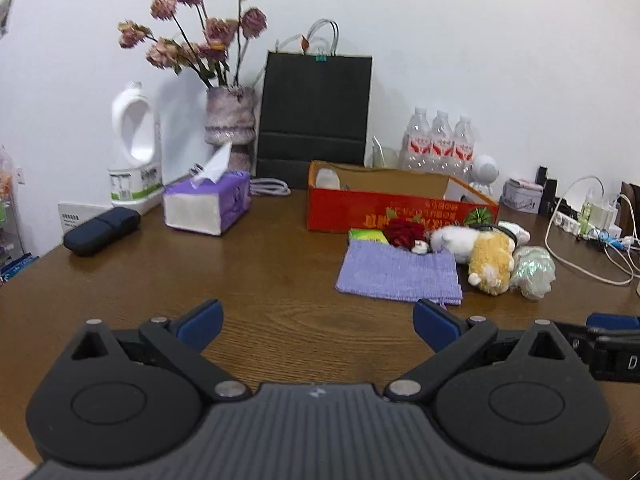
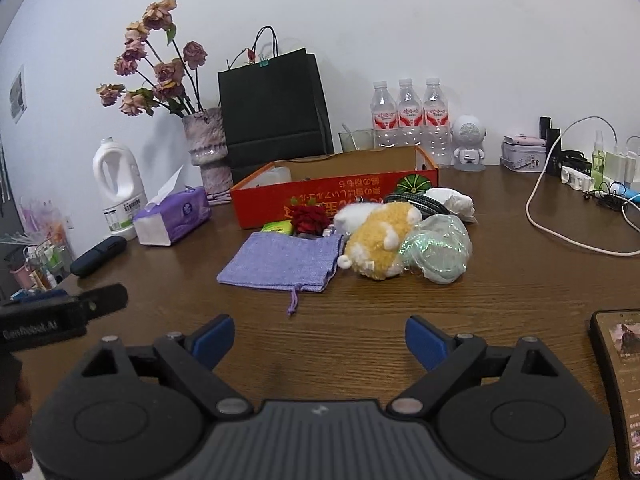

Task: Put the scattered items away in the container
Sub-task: 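Withdraw both tools and move toward the purple pouch and sparkly bag, then grasp the purple pouch with the left tool while the right tool grasps the sparkly bag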

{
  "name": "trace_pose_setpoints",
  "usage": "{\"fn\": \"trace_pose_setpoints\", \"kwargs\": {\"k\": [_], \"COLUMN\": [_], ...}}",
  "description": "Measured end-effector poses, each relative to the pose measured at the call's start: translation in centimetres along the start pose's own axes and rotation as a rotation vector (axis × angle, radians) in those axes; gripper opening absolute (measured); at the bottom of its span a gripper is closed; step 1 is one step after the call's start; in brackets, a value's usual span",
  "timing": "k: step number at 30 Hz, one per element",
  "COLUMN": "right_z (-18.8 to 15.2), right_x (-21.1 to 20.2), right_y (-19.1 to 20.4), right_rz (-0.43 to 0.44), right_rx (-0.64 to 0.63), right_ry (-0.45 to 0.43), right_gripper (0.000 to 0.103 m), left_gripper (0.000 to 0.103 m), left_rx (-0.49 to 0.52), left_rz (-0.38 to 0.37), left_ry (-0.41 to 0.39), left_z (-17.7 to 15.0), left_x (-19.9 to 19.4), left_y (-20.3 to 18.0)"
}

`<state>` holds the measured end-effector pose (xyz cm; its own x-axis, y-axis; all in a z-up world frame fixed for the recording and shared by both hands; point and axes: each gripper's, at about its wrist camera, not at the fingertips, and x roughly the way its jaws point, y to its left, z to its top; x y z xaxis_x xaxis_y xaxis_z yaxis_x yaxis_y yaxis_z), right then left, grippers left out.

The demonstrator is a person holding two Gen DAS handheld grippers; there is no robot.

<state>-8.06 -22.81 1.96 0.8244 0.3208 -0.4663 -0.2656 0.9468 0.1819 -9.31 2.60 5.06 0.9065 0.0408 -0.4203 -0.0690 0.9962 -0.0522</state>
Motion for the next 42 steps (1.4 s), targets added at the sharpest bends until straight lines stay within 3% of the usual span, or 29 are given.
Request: {"fn": "trace_pose_setpoints", "kwargs": {"k": [7, 10, 13, 15, 17, 20, 22, 24, 25, 28, 30, 32, 36, 38, 40, 41, 42], "right_z": [1.2, 2.2, 2.9, 3.2, 3.4, 3.7, 4.0, 4.5, 4.9, 5.7, 5.9, 6.0, 5.4, 4.8, 3.9, 3.4, 2.9], "right_x": [1.8, 2.3, 3.0, 3.7, 4.3, 5.4, 6.5, 7.6, 8.2, 9.7, 10.8, 11.6, 10.5, 9.3, 8.0, 7.2, 6.4], "right_y": [-1.4, -3.0, -4.9, -6.1, -7.1, -7.8, -8.1, -8.5, -8.7, -9.5, -9.8, -9.8, -9.3, -8.7, -7.8, -7.1, -6.4], "right_rz": [-0.028, -0.079, -0.133, -0.162, -0.179, -0.185, -0.180, -0.172, -0.169, -0.164, -0.174, -0.186, -0.164, -0.136, -0.097, -0.069, -0.040], "right_rx": [0.004, 0.026, 0.055, 0.075, 0.090, 0.089, 0.089, 0.100, 0.113, 0.148, 0.146, 0.128, 0.099, 0.102, 0.103, 0.104, 0.105], "right_ry": [-0.008, -0.032, -0.028, -0.015, -0.003, 0.001, 0.001, 0.003, 0.002, -0.010, 0.006, 0.034, 0.040, 0.046, 0.052, 0.055, 0.054], "right_gripper": [0.086, 0.086, 0.086, 0.086, 0.086, 0.086, 0.086, 0.084, 0.083, 0.075, 0.048, 0.039, 0.034, 0.034, 0.034, 0.034, 0.034], "left_gripper": [0.103, 0.103, 0.101, 0.082, 0.070, 0.068, 0.057, 0.037, 0.034, 0.025, 0.017, 0.003, 0.003, 0.003, 0.007, 0.015, 0.030], "left_rx": [0.062, 0.137, 0.222, 0.256, 0.256, 0.244, 0.266, 0.271, 0.261, 0.242, 0.236, 0.237, 0.227, 0.249, 0.270, 0.265, 0.245], "left_rz": [-0.129, -0.242, -0.275, -0.256, -0.258, -0.237, -0.196, -0.193, -0.201, -0.202, -0.194, -0.220, -0.325, -0.324, -0.233, -0.148, -0.053], "left_ry": [0.032, 0.062, 0.111, 0.154, 0.185, 0.192, 0.180, 0.188, 0.198, 0.196, 0.193, 0.188, 0.214, 0.206, 0.178, 0.168, 0.171], "left_z": [1.5, 2.5, 2.6, 2.6, 2.5, 2.2, 1.9, 1.7, 1.6, 1.5, 1.5, 1.3, -0.1, -1.0, -1.8, -2.0, -2.0], "left_x": [5.4, 8.3, 11.3, 13.2, 14.5, 15.6, 15.8, 15.9, 16.0, 15.6, 14.9, 13.2, 8.4, 5.8, 3.5, 2.8, 2.4], "left_y": [-2.6, -5.4, -8.6, -10.4, -11.3, -11.5, -11.5, -11.4, -11.2, -10.5, -9.9, -8.9, -5.0, -2.7, -0.4, 0.6, 1.7]}}
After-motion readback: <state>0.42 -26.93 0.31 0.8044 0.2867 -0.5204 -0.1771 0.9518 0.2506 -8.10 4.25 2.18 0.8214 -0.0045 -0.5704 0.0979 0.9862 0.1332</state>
